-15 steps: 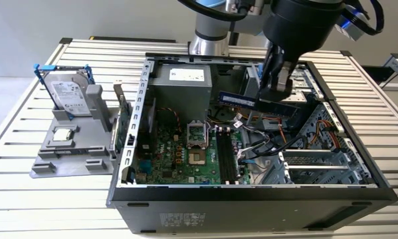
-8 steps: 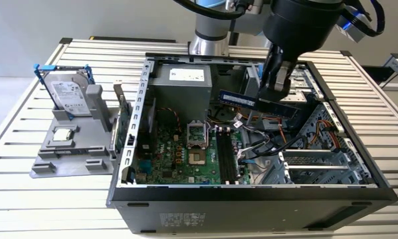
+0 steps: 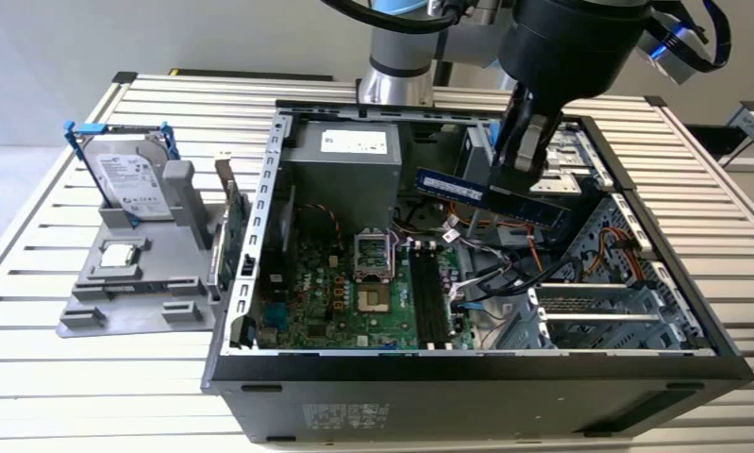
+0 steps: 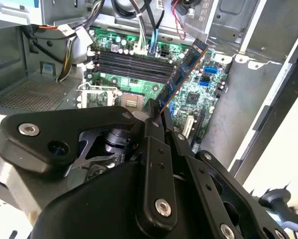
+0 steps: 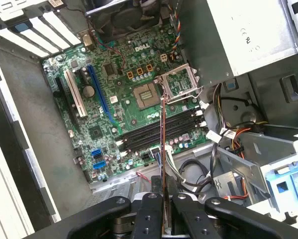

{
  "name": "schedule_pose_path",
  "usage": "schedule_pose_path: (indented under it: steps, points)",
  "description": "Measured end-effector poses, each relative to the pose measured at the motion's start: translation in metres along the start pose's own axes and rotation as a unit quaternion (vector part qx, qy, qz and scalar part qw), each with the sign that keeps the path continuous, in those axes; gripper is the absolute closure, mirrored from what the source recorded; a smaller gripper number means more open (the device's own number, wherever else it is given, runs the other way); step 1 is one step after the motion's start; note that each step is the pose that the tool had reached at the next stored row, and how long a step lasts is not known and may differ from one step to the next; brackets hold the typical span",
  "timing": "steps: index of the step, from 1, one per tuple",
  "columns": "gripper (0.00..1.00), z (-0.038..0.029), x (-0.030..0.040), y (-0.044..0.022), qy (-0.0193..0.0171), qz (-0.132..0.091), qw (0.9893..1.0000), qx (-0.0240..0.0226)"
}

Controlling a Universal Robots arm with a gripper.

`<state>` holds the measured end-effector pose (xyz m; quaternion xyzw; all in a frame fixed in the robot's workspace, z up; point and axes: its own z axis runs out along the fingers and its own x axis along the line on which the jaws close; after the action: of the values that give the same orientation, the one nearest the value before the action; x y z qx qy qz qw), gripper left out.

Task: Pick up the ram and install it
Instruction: 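Pick up the ram and move it above insertion slot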

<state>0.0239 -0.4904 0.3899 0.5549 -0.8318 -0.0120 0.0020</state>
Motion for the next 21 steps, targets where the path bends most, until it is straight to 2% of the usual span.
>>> schedule_pose_path:
  steps: [10, 21]
  points:
    - [1.0, 0.0, 0.0, 0.0, -0.0007, 0.033, 0.9994, 0.0003]
    - [1.0, 0.0, 0.0, 0.0, -0.0016, 0.071, 0.9975, 0.0007]
